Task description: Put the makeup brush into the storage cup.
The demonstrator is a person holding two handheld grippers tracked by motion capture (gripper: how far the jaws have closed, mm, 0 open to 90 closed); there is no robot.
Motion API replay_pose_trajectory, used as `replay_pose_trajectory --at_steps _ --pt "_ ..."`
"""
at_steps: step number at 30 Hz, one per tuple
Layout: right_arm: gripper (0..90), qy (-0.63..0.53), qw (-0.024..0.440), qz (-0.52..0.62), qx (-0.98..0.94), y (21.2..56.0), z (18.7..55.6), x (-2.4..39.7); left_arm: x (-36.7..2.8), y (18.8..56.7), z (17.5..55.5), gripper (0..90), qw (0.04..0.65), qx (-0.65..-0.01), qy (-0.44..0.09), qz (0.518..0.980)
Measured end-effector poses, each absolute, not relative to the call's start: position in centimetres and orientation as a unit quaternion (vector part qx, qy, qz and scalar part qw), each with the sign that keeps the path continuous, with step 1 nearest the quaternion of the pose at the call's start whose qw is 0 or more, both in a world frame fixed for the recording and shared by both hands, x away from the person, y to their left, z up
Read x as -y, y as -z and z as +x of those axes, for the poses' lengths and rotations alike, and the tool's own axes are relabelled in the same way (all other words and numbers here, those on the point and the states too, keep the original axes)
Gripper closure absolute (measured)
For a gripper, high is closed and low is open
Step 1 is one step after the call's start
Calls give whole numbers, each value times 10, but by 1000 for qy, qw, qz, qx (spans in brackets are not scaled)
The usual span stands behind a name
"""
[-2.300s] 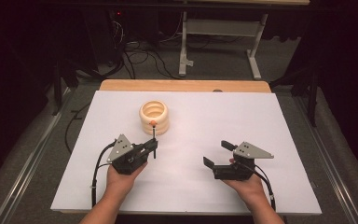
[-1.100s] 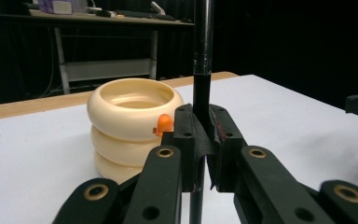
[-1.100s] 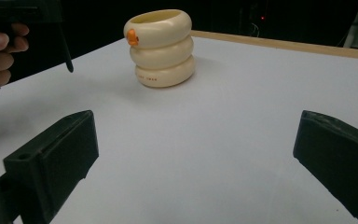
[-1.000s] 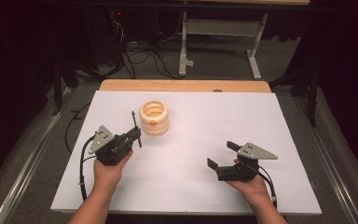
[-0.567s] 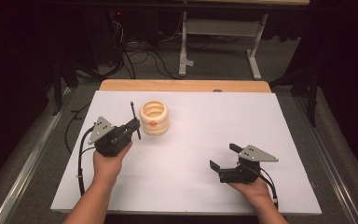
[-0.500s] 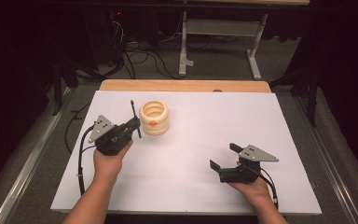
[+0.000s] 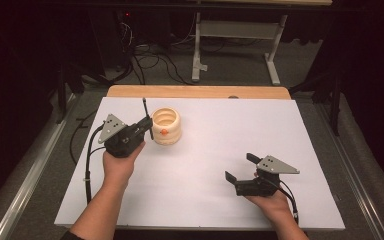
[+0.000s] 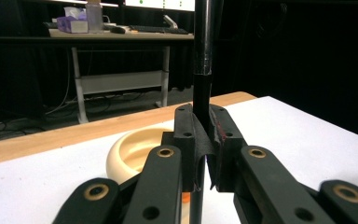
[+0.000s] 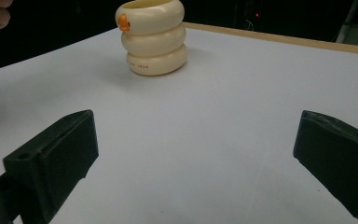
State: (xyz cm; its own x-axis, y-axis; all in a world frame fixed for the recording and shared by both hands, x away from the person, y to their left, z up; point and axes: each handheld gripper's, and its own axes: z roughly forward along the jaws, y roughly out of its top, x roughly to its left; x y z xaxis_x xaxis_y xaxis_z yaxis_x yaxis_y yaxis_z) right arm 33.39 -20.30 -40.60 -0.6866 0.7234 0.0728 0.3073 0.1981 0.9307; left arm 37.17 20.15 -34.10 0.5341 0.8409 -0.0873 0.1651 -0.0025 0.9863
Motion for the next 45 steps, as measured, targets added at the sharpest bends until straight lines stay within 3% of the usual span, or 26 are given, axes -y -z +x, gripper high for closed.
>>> replay_pose_trajectory --at_steps 24,45 --pt "12 -536 197 342 -747 405 334 205 -194 328 421 831 585 -417 -291 632" --pt "13 -541 199 342 -742 404 333 207 -181 335 439 830 569 -429 -284 641"
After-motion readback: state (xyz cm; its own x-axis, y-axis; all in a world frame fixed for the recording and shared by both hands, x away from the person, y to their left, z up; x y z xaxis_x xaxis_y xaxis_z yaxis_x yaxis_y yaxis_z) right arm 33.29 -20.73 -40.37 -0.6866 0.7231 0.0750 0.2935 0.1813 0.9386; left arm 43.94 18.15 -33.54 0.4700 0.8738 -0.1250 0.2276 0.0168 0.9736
